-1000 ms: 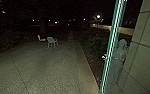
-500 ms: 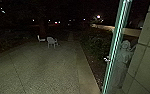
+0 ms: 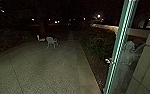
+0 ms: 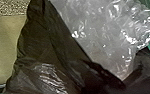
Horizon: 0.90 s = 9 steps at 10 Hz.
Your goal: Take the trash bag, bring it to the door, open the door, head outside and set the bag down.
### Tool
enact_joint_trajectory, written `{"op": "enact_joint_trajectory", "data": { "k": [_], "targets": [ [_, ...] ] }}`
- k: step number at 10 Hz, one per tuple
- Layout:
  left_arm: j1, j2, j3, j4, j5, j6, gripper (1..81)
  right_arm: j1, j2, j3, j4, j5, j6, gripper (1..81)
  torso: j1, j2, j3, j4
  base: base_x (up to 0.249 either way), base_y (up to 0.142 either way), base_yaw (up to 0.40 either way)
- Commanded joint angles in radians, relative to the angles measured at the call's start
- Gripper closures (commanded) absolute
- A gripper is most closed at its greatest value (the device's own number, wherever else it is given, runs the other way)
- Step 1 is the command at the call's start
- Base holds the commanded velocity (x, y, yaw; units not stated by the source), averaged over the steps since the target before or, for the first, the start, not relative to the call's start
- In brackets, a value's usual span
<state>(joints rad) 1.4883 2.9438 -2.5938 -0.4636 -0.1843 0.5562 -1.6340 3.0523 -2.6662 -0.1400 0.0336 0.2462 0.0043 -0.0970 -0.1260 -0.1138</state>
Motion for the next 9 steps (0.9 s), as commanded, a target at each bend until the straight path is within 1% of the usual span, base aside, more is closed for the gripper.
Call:
{"op": "enact_joint_trajectory", "data": {
  "k": [1, 9],
  "targets": [
    [-0.053, -0.006, 0.004, 0.008, 0.051, 0.007, 81.1, 0.033, 0.009, 0.01, -0.015, -0.057, -0.004, 1.0, 0.0, 0.0, 0.0, 0.0, 0.139, 0.0, 0.0],
    [-0.053, -0.003, 0.004, 0.008, 0.051, 0.007, 81.1, 0.033, 0.009, 0.01, -0.018, -0.057, -0.005, 1.0, 0.0, 0.0, 0.0, 0.0, 0.14, 0.0, 0.0]
  ]
}}
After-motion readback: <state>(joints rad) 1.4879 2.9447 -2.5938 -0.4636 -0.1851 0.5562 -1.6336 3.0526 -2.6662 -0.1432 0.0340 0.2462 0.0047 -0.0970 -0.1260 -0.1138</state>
